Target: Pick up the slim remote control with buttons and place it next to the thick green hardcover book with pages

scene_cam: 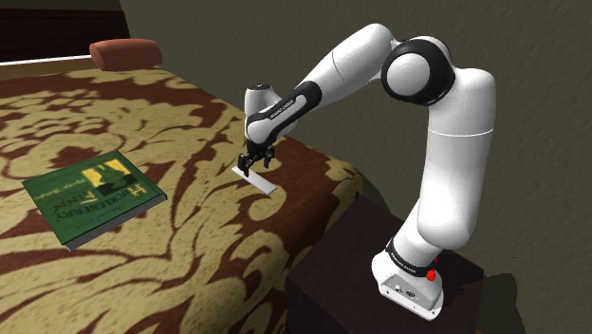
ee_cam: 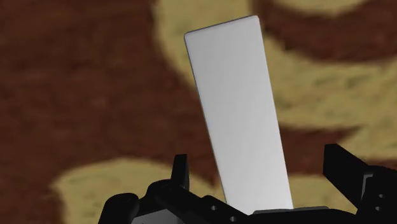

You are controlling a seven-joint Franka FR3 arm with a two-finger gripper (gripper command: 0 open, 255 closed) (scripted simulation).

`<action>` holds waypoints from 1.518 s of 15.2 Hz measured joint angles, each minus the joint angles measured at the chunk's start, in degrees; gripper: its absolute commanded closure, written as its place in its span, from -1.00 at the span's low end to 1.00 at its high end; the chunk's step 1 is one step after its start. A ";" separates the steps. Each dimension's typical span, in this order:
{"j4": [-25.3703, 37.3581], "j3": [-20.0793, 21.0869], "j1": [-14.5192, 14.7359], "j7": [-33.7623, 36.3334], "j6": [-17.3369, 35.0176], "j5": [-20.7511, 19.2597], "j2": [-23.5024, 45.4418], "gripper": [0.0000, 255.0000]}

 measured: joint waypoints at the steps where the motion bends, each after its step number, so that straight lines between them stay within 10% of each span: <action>1: 0.58 -0.06 0.21 0.32 0.77 -0.22 1.27 -1.00; 15: 1.66 -0.45 0.43 0.74 5.31 -0.81 6.74 -1.00; 16: 1.66 -0.45 0.43 0.74 5.31 -0.81 6.74 1.00; 23: 1.70 -0.45 0.46 0.75 5.34 -0.83 6.72 1.00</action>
